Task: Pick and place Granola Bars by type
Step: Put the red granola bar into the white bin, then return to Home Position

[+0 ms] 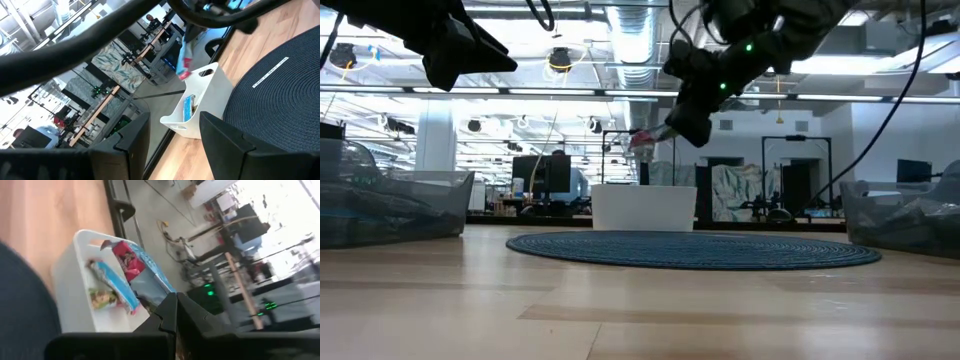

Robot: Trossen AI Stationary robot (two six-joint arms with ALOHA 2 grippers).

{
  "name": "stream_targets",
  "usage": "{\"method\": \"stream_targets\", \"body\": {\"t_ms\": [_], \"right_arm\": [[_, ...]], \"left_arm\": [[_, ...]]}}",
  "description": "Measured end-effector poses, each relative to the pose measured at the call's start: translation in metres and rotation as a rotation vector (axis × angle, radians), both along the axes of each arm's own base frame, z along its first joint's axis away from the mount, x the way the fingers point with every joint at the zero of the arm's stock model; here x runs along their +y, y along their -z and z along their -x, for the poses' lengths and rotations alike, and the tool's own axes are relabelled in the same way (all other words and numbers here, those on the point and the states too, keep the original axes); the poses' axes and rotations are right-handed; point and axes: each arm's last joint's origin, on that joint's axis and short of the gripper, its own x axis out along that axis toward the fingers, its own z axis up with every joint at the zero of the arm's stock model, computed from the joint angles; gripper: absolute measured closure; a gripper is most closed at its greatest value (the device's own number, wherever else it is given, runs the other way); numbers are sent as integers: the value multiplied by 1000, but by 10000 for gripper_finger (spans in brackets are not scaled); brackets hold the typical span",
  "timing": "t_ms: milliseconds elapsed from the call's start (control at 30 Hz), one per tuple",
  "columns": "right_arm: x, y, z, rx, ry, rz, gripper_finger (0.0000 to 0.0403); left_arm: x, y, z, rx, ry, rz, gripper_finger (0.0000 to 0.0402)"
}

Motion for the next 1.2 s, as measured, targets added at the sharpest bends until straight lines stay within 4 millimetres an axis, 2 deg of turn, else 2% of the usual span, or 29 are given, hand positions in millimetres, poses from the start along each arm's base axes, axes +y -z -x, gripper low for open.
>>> {"method": "stream_targets", "body": {"t_ms": [133,233,500,667,800,900,1067,1200], "right_arm": [[-28,-1,4,-78,11,-73,403],[-41,-2,7,-105,3,-96,403],[-64,-2,13,-172,-36,-195,403],[-65,-2,13,-172,-34,-196,403],[-59,-2,11,-170,-52,-199,403],[-45,-3,7,-168,-93,-201,403],[-3,-26,5,-169,-310,-154,403],[38,-54,16,-183,-420,-84,403]], "left_arm": [[0,0,0,0,0,0,236],[0,0,0,1,0,0,236],[0,0,0,1,0,-1,236],[0,0,0,2,0,-1,236],[0,0,0,2,0,-1,236],[0,0,0,15,1,-15,236],[1,-2,0,51,1,-114,236],[0,-1,-1,114,5,-137,236]]}}
